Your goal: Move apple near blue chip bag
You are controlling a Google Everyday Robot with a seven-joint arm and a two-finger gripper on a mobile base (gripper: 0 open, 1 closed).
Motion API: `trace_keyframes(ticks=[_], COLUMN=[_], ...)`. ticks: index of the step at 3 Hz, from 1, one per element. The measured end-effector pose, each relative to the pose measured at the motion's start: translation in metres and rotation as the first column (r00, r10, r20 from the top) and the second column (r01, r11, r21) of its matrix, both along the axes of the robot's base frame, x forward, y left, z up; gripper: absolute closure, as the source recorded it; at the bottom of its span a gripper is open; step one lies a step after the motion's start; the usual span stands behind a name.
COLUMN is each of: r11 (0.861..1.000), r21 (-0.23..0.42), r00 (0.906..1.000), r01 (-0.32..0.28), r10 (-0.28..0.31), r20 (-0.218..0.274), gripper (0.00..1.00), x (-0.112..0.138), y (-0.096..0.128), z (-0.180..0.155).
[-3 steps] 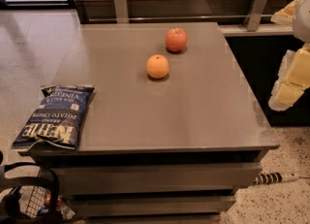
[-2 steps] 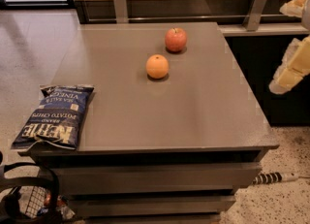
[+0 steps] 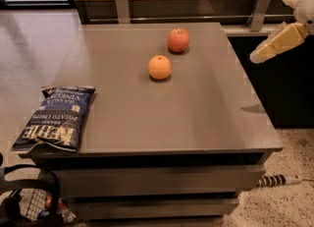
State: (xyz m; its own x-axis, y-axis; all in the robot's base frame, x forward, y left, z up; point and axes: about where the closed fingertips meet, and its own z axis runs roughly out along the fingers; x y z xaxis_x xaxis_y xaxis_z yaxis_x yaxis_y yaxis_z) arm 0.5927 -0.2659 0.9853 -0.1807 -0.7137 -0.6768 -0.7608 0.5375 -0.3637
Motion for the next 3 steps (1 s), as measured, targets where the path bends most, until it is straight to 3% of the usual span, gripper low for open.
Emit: trace_keyframes(ticks=[1, 2, 3], r11=[0.992, 0.975, 0.973], r21=[0.127, 0.224, 0.230], r00=[0.9969, 0.9931, 0.9931], r01=[0.009, -0.010, -0.017], r10=[-0.019, -0.016, -0.010], r20=[0.076, 0.116, 0.117], gripper=[0.00, 0.00, 0.00], x=[0.039, 0.069, 0.074], y=[-0.003, 0.004, 0.008], z=[-0.004, -0.011, -0.012])
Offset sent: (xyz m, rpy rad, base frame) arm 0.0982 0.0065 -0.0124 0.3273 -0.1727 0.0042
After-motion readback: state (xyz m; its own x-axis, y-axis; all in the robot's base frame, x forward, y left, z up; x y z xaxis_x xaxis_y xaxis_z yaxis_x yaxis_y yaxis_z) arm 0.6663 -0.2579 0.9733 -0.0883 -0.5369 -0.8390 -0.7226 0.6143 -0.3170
